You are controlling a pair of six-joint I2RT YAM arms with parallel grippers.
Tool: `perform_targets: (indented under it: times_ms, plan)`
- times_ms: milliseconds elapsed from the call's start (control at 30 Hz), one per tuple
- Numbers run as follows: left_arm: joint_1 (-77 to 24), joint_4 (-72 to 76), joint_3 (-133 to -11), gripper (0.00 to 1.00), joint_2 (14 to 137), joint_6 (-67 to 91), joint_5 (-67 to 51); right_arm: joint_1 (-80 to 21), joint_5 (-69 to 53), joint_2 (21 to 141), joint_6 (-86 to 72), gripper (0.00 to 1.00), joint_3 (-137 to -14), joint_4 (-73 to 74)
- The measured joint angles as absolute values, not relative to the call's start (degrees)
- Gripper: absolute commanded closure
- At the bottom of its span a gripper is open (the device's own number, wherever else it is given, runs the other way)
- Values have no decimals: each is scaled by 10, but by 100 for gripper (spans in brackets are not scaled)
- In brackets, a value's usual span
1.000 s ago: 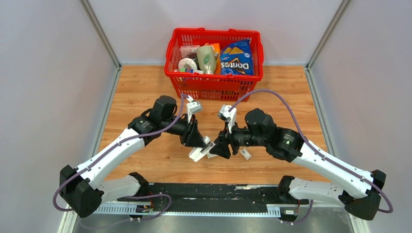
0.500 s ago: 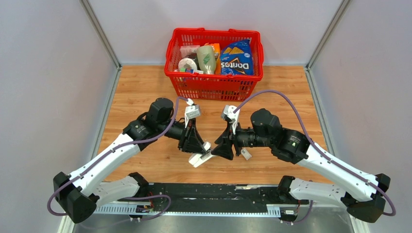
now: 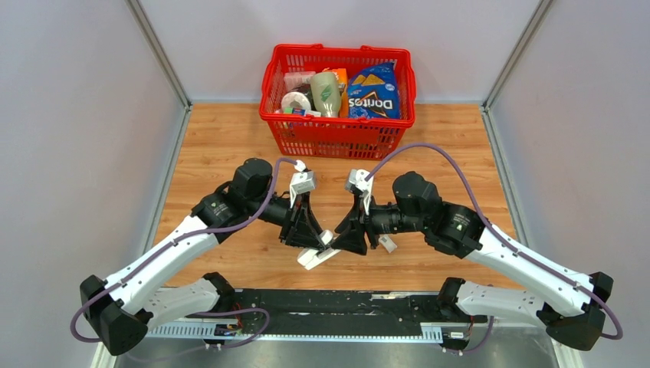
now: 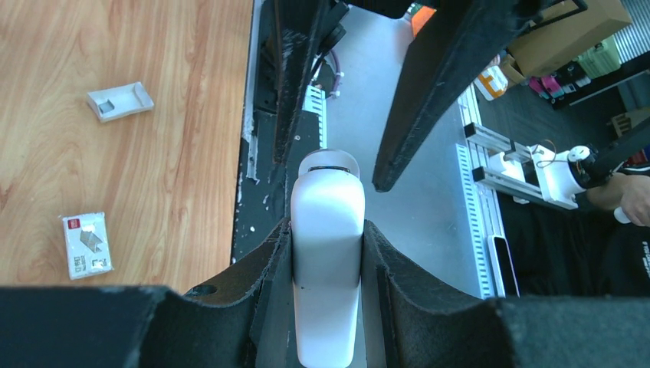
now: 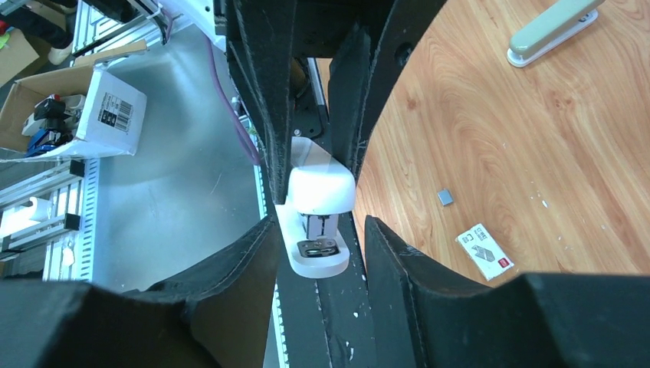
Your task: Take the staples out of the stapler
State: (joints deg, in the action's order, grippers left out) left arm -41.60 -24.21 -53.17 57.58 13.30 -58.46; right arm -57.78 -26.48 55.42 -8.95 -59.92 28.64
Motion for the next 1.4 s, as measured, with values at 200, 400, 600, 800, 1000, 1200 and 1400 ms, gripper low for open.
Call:
perform_targets:
  times_ms: [200, 400, 600, 800, 1000, 1200, 1400]
  plan:
    - [-416, -237, -532, 100, 559, 133, -589, -578, -278, 554, -94, 57, -587, 279]
    - [-417, -229, -529, 100, 558, 133, -593, -578, -294, 559, -99, 61, -584, 263]
    - [-420, -228, -523, 100, 558, 133, -595, -578, -312, 575, -107, 72, -579, 251]
    - [-420, -229, -518, 100, 552, 133, -592, -577, -329, 575, -115, 88, -569, 238]
    - [-423, -229, -515, 100, 529, 136, -572, -576, -344, 565, -133, 100, -547, 197]
    - [-427, -205, -498, 100, 492, 165, -533, -573, -353, 554, -156, 100, -514, 136]
    - [-430, -184, -486, 100, 453, 187, -495, -572, -357, 538, -183, 100, -473, 55]
